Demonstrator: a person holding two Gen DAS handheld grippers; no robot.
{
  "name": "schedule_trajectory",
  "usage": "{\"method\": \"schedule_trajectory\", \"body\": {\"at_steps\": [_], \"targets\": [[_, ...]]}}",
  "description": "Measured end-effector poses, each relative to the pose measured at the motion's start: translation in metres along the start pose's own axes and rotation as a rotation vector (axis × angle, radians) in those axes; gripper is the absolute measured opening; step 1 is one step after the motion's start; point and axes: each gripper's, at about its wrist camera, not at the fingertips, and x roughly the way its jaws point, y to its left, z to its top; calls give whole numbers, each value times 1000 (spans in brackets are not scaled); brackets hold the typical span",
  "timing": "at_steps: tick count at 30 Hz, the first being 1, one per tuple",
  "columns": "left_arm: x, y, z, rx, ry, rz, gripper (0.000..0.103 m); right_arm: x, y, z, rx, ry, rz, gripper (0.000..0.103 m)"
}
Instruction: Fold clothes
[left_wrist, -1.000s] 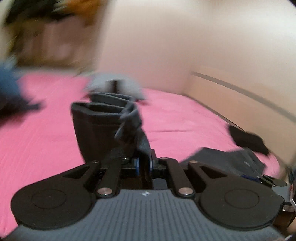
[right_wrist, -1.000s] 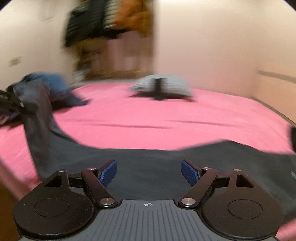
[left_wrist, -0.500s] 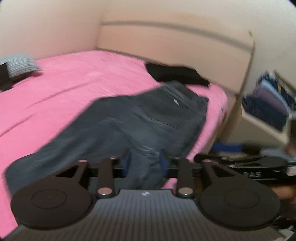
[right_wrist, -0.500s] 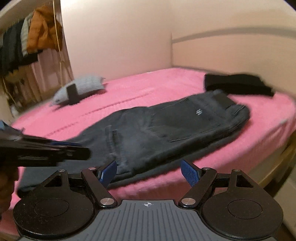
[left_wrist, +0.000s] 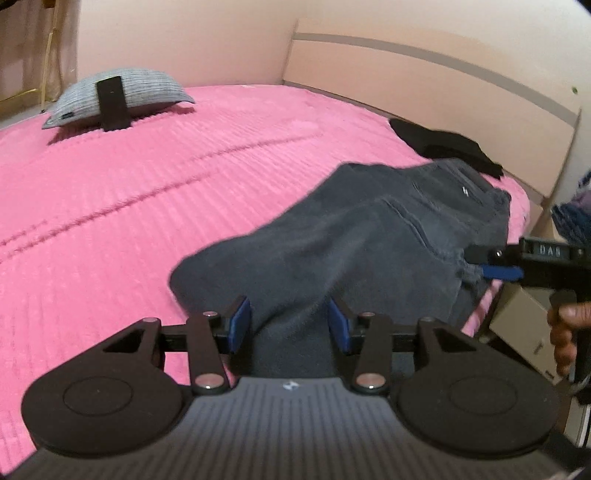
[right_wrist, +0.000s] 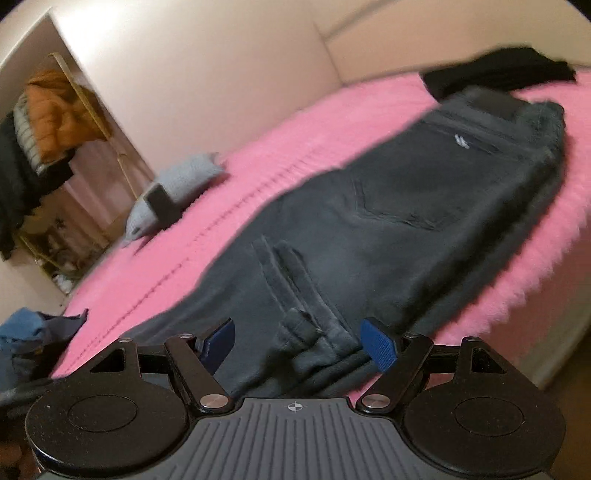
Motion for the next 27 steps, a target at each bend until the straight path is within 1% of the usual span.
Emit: {"method": "schedule_trajectory", "body": {"at_steps": [2, 6, 8, 12, 13, 14, 15, 18, 19, 20, 21, 22, 23, 24, 25, 27], "targets": [[6, -2, -6, 12, 6, 7, 41, 3, -4, -3, -4, 20, 1, 79], [4, -1, -13, 10, 1, 2, 41, 0, -12, -4, 154, 30, 87, 79], [3, 0, -14, 10, 2, -2, 41, 0, -7, -6, 212, 26, 106, 79], [1, -2, -13, 22, 4, 3, 42, 12, 6, -4, 221, 19, 104, 79], [0, -3, -13, 26, 6, 4, 42, 14, 9, -4, 221, 22, 75, 79], [-1, -3, -13, 29, 7, 6, 42, 13, 10, -6, 232, 22, 64, 79], [-1, -3, -14, 31, 7, 6, 42, 11, 10, -10, 247, 19, 64, 79], [-1, -4, -17, 36, 6, 8, 42, 7, 12, -17, 226, 6, 90, 78], [-1, -4, -16, 37, 6, 9, 42, 9, 9, -16, 237, 2, 101, 78], [-1, -5, -16, 38, 7, 12, 42, 11, 6, -13, 244, -7, 94, 74], [-2, -5, -15, 42, 8, 15, 42, 14, 4, -10, 245, -17, 78, 61], [-2, -6, -15, 45, 9, 18, 42, 16, 3, -7, 236, -29, 52, 55], [-2, -7, -15, 49, 9, 20, 42, 18, 1, -5, 235, -32, 29, 42], [-3, -8, -15, 51, 8, 22, 42, 21, -1, -3, 239, -33, 9, 25], [-3, -8, -15, 53, 5, 25, 42, 24, -3, -3, 235, -25, -8, 17], [-6, -11, -13, 62, -5, 23, 42, 20, -4, -1, 218, -31, 7, 13]]}}
